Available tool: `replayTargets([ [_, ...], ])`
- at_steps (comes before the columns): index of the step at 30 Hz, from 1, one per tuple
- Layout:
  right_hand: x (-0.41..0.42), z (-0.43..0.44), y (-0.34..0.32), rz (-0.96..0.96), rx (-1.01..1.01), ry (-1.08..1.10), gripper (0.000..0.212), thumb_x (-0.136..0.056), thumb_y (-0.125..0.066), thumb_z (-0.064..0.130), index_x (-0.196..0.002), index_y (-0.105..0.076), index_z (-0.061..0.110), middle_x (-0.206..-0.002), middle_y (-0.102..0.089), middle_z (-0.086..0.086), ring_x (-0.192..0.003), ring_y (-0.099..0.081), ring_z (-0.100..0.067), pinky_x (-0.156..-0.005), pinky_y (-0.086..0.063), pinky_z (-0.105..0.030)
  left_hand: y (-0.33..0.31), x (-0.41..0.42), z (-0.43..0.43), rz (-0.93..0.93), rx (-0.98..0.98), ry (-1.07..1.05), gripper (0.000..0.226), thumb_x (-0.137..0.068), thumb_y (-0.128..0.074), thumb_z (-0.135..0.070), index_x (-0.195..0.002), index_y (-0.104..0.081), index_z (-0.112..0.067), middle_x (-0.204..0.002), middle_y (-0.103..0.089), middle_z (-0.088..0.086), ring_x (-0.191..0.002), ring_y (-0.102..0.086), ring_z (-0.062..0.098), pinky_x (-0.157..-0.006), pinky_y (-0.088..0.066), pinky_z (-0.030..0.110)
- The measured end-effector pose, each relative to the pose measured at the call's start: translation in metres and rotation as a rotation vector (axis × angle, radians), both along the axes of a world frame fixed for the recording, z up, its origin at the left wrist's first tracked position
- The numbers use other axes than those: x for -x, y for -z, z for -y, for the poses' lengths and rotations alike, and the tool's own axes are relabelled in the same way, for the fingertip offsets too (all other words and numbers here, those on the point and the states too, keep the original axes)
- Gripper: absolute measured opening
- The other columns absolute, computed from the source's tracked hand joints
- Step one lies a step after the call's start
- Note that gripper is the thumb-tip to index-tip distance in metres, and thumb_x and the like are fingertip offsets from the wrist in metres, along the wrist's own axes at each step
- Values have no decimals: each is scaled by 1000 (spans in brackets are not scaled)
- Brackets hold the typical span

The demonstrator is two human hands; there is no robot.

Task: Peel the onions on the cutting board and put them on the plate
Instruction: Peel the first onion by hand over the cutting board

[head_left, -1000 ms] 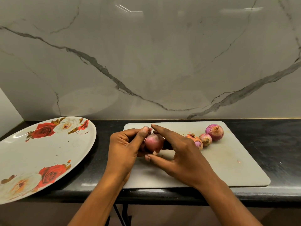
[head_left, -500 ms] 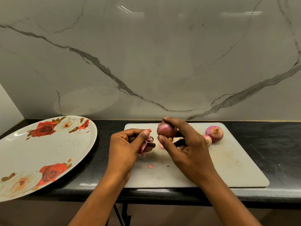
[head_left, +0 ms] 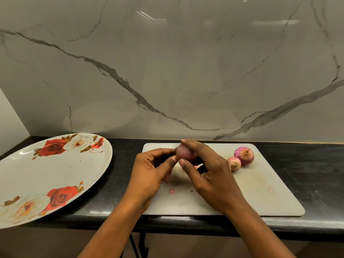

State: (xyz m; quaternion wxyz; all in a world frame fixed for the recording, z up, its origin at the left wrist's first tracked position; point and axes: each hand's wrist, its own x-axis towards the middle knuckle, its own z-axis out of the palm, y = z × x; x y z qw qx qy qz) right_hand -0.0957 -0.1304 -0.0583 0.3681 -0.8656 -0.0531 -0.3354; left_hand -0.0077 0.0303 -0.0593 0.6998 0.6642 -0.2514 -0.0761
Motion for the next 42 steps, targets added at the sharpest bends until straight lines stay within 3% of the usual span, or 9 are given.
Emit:
replayTargets([
  [4,-4,4,1,-37,-68,31,47,-100,-69,30,-145,-56,30,-132,-66,15,-114,-68,-7,-93,-59,-29,1,0,0,10,-22,100,46,-89,-79,-6,-132,-72,-21,-125,-77,-5,-123,-70,14,-107,-54,42],
  [8,-3,4,-3,-43,-148,-24,38,-100,-69,22,-136,-59,29,-118,-68,19,-99,-74,-9,-80,-64,-30,-3,4,0,35,-6,170,62,-81,-83,-15,-140,-65,-27,-131,-73,-9,-126,-67,10,-106,-56,33],
  [12,1,1,-7,-73,-361,-107,25,-103,-61,30,-127,-63,26,-112,-72,9,-99,-75,-18,-71,-66,-40,-6,5,-2,37,58,208,56,-85,-80,-3,-137,-67,-18,-128,-76,0,-121,-72,19,-98,-60,34],
  [16,4,0,-6,-126,-482,-188,24,-107,-52,31,-129,-63,28,-116,-74,1,-102,-74,-22,-73,-60,-32,-7,3,-1,-9,78,219,53,-85,-81,-7,-136,-70,-20,-128,-75,6,-117,-73,26,-95,-62,41],
  [21,2,-1,-7,-192,-632,-288,29,-108,-52,23,-134,-66,22,-122,-73,-3,-107,-75,-28,-81,-65,-48,-10,3,-1,-84,116,213,48,-83,-79,-10,-129,-73,-18,-113,-80,12,-105,-77,26,-87,-61,27],
  [25,0,1,-6,-250,-710,-339,31,-108,-54,22,-136,-67,18,-125,-73,-11,-104,-76,-36,-89,-61,-61,-6,-1,-2,-8,82,182,41,-84,-80,-19,-125,-77,-18,-117,-73,15,-107,-73,37,-95,-62,42],
  [32,1,3,-7,-283,-735,-389,31,-108,-52,20,-134,-68,13,-124,-74,-13,-105,-76,-37,-89,-61,-60,-3,-5,-3,38,55,163,35,-87,-78,-25,-121,-80,-18,-112,-63,28,-109,-67,43,-91,-63,52],
  [37,-1,3,-6,-277,-740,-368,31,-108,-54,21,-134,-68,15,-122,-74,-13,-102,-76,-39,-91,-59,-63,-3,-5,-3,-2,78,163,34,-87,-77,-21,-121,-79,-16,-115,-67,25,-110,-69,40,-95,-62,50],
  [42,-1,3,-5,-252,-771,-327,34,-106,-56,11,-137,-66,19,-123,-75,-10,-102,-77,-35,-95,-60,-57,-5,-3,-1,-41,87,178,38,-91,-73,-12,-129,-74,-14,-120,-77,8,-107,-76,27,-95,-62,41],
])
